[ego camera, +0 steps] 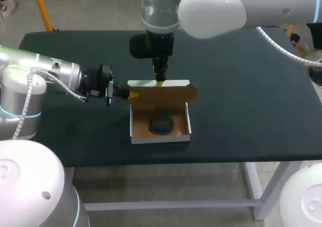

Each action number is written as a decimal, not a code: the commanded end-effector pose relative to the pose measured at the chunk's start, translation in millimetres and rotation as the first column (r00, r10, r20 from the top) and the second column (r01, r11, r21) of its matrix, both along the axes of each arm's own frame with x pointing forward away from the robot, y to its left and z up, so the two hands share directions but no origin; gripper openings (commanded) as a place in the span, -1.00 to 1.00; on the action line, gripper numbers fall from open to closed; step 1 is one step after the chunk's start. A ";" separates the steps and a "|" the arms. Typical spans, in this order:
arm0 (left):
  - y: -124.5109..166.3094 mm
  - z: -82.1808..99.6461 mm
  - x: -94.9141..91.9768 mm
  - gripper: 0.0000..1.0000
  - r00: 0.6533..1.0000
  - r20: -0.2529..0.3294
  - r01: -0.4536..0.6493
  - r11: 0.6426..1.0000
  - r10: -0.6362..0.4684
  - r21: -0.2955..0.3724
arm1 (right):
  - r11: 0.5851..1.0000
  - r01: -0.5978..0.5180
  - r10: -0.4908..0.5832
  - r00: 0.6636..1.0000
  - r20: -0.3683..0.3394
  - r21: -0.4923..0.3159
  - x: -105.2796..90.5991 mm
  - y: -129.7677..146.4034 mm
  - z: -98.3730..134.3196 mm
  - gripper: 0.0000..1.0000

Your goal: Assemble the packaging by folding the flat box into shape, placing the metal phone stand inside, and closing the box properly

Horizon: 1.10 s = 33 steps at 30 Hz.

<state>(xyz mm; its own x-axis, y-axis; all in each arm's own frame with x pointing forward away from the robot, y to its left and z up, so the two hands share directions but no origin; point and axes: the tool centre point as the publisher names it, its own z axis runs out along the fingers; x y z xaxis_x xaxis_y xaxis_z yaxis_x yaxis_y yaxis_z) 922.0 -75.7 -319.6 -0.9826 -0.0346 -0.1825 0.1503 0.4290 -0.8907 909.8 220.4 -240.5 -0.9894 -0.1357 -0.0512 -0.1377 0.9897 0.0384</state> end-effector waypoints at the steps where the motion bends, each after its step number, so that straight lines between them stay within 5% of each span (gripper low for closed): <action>1: 0.2 -1.2 -0.2 -1.00 1.000 0.000 0.000 1.000 0.000 -0.001 | 1.000 -0.002 0.002 1.000 -0.012 0.005 2.2 -1.0 -4.8 0.25; 21: 0.2 -1.2 -0.2 -1.00 1.000 0.000 0.000 1.000 0.000 -0.001 | 1.000 -0.026 0.026 0.995 -0.094 0.000 15.9 3.3 -23.6 0.28; 30: 0.2 -1.2 -0.2 -1.00 1.000 0.000 0.000 1.000 0.000 -0.001 | 0.999 -0.029 0.027 0.991 -0.134 -0.016 20.4 5.4 -31.5 -0.18; 33: 0.2 -1.2 -0.2 -1.00 1.000 0.000 0.000 1.000 0.000 -0.001 | 0.999 -0.029 0.026 0.990 -0.140 -0.022 21.1 5.6 -32.7 -0.55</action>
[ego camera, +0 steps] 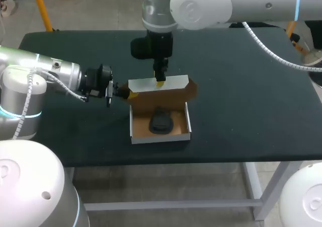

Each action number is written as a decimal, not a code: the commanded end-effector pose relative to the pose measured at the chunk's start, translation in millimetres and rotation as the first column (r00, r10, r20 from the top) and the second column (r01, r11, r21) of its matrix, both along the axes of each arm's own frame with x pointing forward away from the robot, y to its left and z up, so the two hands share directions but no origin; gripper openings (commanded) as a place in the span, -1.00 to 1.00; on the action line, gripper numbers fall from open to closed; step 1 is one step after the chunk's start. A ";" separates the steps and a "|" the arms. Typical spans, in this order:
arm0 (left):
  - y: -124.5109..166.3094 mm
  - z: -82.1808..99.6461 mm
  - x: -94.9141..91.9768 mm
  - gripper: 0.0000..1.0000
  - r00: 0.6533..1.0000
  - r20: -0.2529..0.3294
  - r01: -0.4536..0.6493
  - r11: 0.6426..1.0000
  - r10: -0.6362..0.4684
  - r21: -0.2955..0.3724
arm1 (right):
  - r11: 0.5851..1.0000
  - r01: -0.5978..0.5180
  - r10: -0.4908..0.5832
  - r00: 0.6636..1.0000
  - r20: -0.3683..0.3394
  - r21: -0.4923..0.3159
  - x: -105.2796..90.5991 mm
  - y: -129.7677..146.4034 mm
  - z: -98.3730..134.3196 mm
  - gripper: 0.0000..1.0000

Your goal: Assemble the packaging by folding the flat box into shape, placing the metal phone stand inside, and closing the box properly

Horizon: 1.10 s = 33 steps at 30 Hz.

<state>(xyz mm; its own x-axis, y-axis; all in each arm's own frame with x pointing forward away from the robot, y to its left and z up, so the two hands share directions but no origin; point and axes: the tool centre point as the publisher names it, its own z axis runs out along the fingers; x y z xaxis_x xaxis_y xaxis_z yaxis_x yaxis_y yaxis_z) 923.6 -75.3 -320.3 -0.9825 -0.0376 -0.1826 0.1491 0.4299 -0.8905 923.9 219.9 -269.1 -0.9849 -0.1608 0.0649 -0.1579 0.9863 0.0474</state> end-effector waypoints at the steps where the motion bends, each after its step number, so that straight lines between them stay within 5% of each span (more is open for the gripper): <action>1: -0.3 -0.5 -1.8 -1.00 1.000 0.000 0.003 1.000 -0.003 -0.002 | 1.000 -0.004 0.004 1.000 -0.025 -0.018 7.1 6.4 -4.3 -0.85; 2: -0.3 -0.5 -1.8 -1.00 1.000 0.000 0.003 1.000 -0.003 -0.002 | 1.000 -0.005 0.004 1.000 -0.024 -0.021 7.2 6.9 -4.3 -1.00; 12: -0.3 -0.5 -1.8 -1.00 1.000 0.000 0.003 1.000 -0.003 -0.002 | 0.999 0.005 -0.004 1.000 0.007 -0.051 4.2 9.0 1.3 -1.00; 13: -0.3 -0.5 -1.8 -1.00 1.000 0.000 0.003 1.000 -0.003 -0.002 | 0.999 0.006 -0.005 1.000 0.010 -0.049 3.8 8.8 3.2 -0.46; 15: -0.3 -0.5 -1.8 -1.00 1.000 0.000 0.003 1.000 -0.003 -0.002 | 0.999 0.010 -0.009 1.000 0.019 -0.044 3.6 7.8 7.9 1.00; 33: -0.3 -0.5 -1.8 -1.00 1.000 0.000 0.003 1.000 -0.003 -0.002 | 0.980 0.183 -0.186 0.982 0.036 0.080 15.3 -3.9 48.9 1.00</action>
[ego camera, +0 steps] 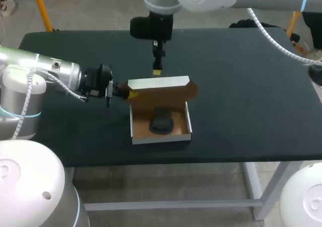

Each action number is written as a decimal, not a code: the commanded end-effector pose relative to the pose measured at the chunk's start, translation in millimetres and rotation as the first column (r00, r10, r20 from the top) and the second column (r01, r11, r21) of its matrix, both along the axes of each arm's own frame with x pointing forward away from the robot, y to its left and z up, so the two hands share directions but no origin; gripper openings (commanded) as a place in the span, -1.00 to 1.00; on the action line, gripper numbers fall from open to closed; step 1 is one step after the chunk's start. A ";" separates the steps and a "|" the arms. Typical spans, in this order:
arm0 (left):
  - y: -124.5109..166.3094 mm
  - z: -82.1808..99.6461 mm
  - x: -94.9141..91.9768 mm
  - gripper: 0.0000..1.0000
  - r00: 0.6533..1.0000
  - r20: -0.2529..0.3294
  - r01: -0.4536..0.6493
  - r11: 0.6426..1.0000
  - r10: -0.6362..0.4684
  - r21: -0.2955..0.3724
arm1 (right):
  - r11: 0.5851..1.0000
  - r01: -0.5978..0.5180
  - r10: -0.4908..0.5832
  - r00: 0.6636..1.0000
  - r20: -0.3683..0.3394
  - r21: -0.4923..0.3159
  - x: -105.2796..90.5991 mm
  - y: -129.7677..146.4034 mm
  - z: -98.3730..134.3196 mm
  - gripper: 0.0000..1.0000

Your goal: Assemble the packaging by folding the flat box into shape, placing the metal phone stand inside, and closing the box properly

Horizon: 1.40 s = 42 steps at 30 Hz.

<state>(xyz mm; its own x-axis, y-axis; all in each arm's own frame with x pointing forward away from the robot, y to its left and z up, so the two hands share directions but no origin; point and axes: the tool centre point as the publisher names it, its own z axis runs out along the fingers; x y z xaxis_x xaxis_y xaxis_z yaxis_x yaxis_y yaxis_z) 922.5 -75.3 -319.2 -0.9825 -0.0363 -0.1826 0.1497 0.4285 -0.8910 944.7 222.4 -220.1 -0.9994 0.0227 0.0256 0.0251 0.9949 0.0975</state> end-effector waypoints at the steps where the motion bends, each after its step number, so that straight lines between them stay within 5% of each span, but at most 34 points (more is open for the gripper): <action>1: -0.2 -1.6 -0.7 -1.00 1.000 0.000 0.002 1.000 -0.002 -0.001 | 1.000 -0.001 0.001 1.000 0.010 0.023 -5.5 -6.5 -0.2 1.00; 14: -1.2 0.5 2.5 -1.00 0.999 0.027 -0.018 0.999 0.017 0.037 | 1.000 -0.001 0.001 1.000 0.010 0.023 -5.5 -6.5 -0.2 1.00; 20: -2.9 4.7 -1.1 -1.00 0.994 0.103 -0.031 0.998 0.025 0.060 | 0.988 0.146 -0.148 0.988 -0.050 -0.046 2.4 -10.5 3.2 1.00; 32: -5.6 -2.7 -10.4 -1.00 0.974 0.220 -0.071 0.996 0.059 0.050 | 0.903 0.429 -0.429 0.889 -0.162 -0.036 3.1 -29.5 2.7 1.00; 42: -4.5 -7.4 -16.7 -1.00 0.937 0.338 -0.111 0.992 0.086 0.057 | 0.797 0.603 -0.597 0.773 -0.215 -0.047 -2.9 -44.3 -0.4 1.00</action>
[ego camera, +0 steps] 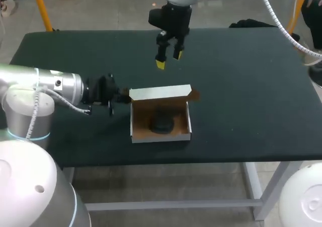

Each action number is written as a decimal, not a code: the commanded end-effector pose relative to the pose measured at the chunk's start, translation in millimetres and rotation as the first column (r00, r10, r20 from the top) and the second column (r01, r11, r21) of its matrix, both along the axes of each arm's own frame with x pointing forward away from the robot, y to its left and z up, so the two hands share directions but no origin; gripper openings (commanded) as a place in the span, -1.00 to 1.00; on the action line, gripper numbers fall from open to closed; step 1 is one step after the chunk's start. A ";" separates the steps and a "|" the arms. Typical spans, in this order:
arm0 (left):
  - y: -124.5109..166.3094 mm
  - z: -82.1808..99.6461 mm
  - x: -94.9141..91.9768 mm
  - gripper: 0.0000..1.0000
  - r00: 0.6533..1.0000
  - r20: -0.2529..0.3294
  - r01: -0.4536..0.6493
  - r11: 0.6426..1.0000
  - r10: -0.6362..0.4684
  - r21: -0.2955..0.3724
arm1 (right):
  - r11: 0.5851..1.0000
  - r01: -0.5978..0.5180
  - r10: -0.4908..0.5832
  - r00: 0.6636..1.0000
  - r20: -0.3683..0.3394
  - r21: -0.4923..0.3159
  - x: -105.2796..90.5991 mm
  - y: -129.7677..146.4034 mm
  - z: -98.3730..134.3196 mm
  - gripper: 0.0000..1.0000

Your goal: Assemble the packaging by folding the flat box into shape, placing the metal phone stand inside, and closing the box properly

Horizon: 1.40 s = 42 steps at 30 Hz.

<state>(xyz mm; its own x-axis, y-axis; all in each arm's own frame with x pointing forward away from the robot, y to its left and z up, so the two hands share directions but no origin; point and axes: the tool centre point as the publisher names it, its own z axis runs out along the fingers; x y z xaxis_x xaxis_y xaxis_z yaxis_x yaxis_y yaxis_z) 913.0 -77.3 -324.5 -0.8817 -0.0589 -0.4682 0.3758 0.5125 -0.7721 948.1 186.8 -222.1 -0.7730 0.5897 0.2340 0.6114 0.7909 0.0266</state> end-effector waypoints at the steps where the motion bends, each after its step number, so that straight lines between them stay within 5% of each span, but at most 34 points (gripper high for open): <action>1: -2.1 -2.4 -7.3 -1.00 0.997 0.059 -0.050 0.999 0.050 -0.003 | 0.999 0.047 -0.047 0.999 0.007 0.023 -8.6 -9.7 2.2 1.00; 5: -2.7 -5.7 -7.0 -1.00 0.987 0.144 -0.085 0.995 0.077 0.049 | 0.998 0.054 -0.056 0.998 0.038 0.035 -15.7 -10.8 2.9 1.00; 22: -2.7 -5.7 -7.0 -1.00 0.987 0.144 -0.085 0.995 0.077 0.049 | 0.998 0.054 -0.056 0.998 0.038 0.035 -15.7 -10.8 2.9 1.00; 25: -0.2 -7.9 -10.3 -1.00 0.975 0.196 -0.111 0.993 0.101 0.041 | 0.979 0.175 -0.173 0.984 0.031 -0.104 -15.0 -6.5 -3.6 1.00; 32: 2.9 -13.5 -12.1 -1.00 0.953 0.276 -0.144 0.989 0.126 0.043 | 0.897 0.388 -0.400 0.916 -0.016 -0.212 -22.6 -16.9 -17.1 1.00; 36: 2.5 -14.9 -14.5 -1.00 0.941 0.310 -0.160 0.986 0.137 0.051 | 0.848 0.492 -0.512 0.857 -0.062 -0.197 -30.5 -28.7 -26.2 1.00; 39: 2.0 -16.2 -16.0 -1.00 0.933 0.333 -0.159 0.986 0.133 0.053 | 0.774 0.611 -0.627 0.776 -0.069 -0.167 -36.5 -38.1 -32.8 1.00; 42: 1.9 -18.2 -16.6 -1.00 0.929 0.343 -0.165 0.985 0.136 0.056 | 0.752 0.653 -0.659 0.747 -0.095 -0.084 -46.4 -40.9 -37.1 1.00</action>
<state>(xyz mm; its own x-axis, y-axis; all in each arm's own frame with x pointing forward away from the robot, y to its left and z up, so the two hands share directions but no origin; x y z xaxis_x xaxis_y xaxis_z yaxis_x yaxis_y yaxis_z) 899.6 -73.4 -337.4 -0.6822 -0.0910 -0.7255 0.5208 0.6360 -0.5695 911.8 158.3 -253.9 -0.2971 0.9410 0.1622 0.9290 0.3241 -0.1786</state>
